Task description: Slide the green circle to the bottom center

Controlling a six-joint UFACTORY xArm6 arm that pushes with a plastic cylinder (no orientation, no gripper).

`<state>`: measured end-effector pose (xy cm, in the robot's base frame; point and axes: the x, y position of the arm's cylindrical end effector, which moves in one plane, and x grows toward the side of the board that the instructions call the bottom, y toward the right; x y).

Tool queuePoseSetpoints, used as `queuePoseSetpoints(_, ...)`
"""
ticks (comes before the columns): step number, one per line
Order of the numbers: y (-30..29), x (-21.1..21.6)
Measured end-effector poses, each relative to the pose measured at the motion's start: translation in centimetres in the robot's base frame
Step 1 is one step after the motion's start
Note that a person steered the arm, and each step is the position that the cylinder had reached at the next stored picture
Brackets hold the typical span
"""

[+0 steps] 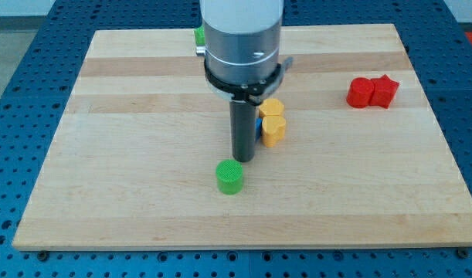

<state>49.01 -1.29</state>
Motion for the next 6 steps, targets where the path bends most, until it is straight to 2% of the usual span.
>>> queuePoseSetpoints(1, -2.3, 0.5)
queuePoseSetpoints(2, -3.3, 2.9)
queuePoseSetpoints(4, 0.3, 4.1)
queuePoseSetpoints(6, 0.1, 5.7)
